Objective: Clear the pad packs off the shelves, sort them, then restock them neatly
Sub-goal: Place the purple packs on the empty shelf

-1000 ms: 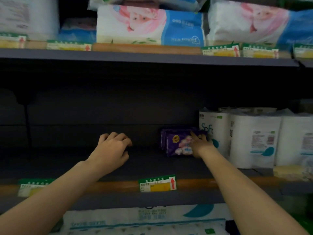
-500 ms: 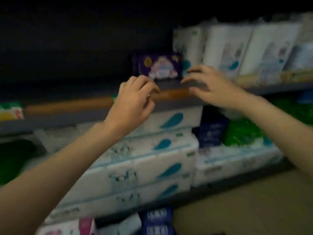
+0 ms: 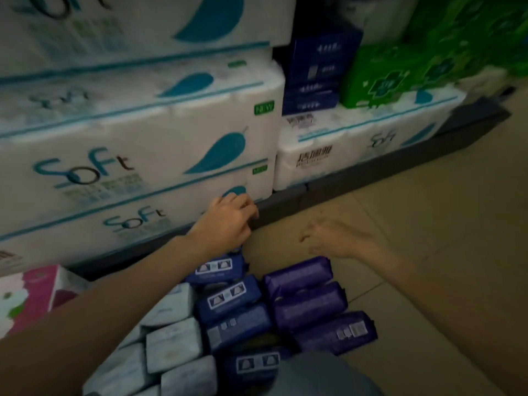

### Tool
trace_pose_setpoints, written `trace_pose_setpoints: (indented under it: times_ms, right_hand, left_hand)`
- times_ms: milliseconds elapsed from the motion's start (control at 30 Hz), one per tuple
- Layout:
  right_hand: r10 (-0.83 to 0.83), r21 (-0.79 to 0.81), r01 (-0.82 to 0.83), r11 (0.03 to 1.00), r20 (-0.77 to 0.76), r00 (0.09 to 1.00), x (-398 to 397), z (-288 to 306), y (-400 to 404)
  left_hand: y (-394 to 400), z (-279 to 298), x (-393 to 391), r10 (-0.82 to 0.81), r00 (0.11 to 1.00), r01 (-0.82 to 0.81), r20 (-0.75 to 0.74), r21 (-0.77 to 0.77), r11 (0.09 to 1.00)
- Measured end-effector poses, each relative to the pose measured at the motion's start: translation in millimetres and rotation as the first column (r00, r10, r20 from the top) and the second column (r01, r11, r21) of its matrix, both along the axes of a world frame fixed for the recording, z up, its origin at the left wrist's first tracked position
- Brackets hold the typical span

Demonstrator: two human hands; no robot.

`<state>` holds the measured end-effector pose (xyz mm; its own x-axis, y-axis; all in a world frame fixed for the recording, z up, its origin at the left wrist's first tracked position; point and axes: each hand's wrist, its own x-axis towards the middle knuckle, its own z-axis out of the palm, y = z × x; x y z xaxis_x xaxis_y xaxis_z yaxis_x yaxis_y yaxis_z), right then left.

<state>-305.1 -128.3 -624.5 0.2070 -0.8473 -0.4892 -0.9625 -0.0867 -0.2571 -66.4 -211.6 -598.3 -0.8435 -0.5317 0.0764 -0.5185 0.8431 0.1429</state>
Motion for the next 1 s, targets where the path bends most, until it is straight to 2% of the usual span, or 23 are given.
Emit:
trace_pose_setpoints:
  times_ms: [67, 133, 233, 333, 400, 500, 567, 633, 767, 867, 1000]
  right_hand:
    - [0.107, 0.085, -0.106, 0.991, -0.015, 0.994, 8, -50, 15]
    - [0.171, 0.085, -0.166, 0.982, -0.060, 0.983, 14, -89, 27]
    - [0.175, -0.008, -0.176, 0.984, -0.078, 0.982, 13, -122, 35]
    - [0.153, -0.012, -0.154, 0.988, -0.053, 0.987, 5, -135, 30]
    - [0.090, -0.020, -0.091, 0.996, -0.051, 0.995, -1, -138, 22]
    - [-0.218, -0.050, 0.220, 0.974, 0.047, 0.975, -19, -136, 11]
    - [-0.380, -0.001, 0.382, 0.924, 0.098, 0.920, -35, -132, 9]
    - [-0.419, 0.045, 0.416, 0.908, 0.090, 0.904, -43, -131, 10]
    - [-0.442, 0.025, 0.443, 0.896, 0.136, 0.886, -41, -139, 12]
    - [-0.573, 0.075, 0.579, 0.812, 0.294, 0.765, -51, -131, 11]
    - [-0.702, 0.263, 0.689, 0.676, 0.516, 0.492, -73, -107, 19]
  left_hand:
    - [11, -33, 0, -0.014, 0.999, 0.013, 0.041, 0.036, 0.999]
    - [25, -64, -3, -0.045, 0.994, 0.039, 0.104, 0.057, 0.998]
    - [47, -98, -14, -0.129, 0.976, 0.112, 0.175, 0.103, 0.988]
    - [62, -111, -31, -0.210, 0.951, 0.199, 0.228, 0.070, 0.977]
    - [71, -111, -45, -0.247, 0.930, 0.218, 0.273, 0.134, 0.967]
    - [77, -114, -57, -0.220, 0.856, 0.152, 0.469, 0.178, 0.972]
    - [80, -117, -61, -0.228, 0.828, 0.128, 0.513, 0.223, 0.966]
    - [80, -123, -60, -0.239, 0.810, 0.108, 0.535, 0.266, 0.958]
    - [84, -131, -56, -0.259, 0.788, 0.091, 0.559, 0.312, 0.946]
    - [85, -136, -59, -0.254, 0.812, 0.063, 0.526, 0.354, 0.933]
    - [94, -146, -69, -0.253, 0.822, 0.039, 0.511, 0.392, 0.919]
